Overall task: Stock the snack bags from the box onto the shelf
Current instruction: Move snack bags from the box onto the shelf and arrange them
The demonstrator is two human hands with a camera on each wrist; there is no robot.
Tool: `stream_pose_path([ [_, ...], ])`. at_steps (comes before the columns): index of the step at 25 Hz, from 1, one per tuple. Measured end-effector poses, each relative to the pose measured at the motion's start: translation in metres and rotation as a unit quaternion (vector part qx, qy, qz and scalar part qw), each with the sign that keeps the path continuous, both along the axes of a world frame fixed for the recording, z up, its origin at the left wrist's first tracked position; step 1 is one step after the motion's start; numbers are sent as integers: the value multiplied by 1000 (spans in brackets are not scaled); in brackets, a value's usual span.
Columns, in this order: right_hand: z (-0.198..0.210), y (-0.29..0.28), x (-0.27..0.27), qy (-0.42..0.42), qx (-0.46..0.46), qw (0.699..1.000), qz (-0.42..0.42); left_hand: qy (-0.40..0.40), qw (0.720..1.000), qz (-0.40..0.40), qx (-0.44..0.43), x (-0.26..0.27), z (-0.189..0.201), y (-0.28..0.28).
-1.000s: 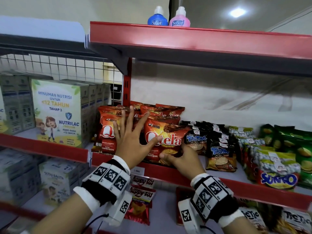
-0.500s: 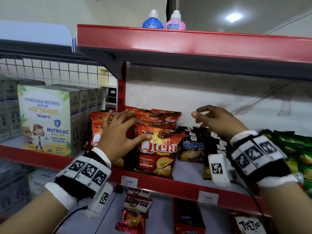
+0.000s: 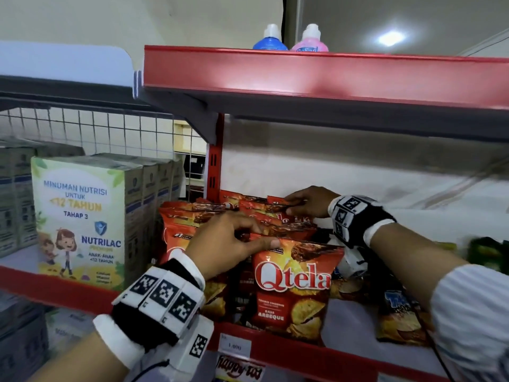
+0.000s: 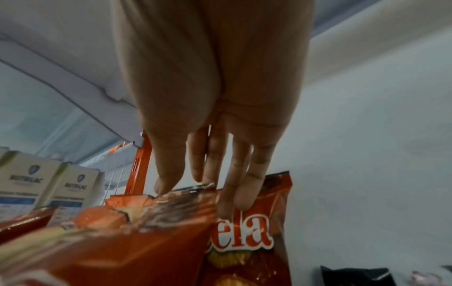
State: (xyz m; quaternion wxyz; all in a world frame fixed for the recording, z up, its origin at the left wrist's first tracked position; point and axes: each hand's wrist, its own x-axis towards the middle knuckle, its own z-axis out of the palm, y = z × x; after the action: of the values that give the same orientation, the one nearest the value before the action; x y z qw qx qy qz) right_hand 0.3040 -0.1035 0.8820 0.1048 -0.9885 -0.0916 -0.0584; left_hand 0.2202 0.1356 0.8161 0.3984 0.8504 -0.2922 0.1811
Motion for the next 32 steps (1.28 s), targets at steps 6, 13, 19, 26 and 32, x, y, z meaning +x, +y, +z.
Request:
stream_pose_path([
  [6,2,-4,18,-35,95,995,-16,-5,1000,5,4,5,0,-1],
  [13,-8,-14,5,5,26,996,-86,5,1000,4,2,5,0,1],
  [19,9,-11,-20,18,78,995,-60,4,998,16,65,3,2,3],
  [26,2,4,-26,31,173,984,3,0,996,15,91,0,2,4],
  [32,-5,17,-30,-23,90,996,1,3,999,-16,38,-1,3,6],
])
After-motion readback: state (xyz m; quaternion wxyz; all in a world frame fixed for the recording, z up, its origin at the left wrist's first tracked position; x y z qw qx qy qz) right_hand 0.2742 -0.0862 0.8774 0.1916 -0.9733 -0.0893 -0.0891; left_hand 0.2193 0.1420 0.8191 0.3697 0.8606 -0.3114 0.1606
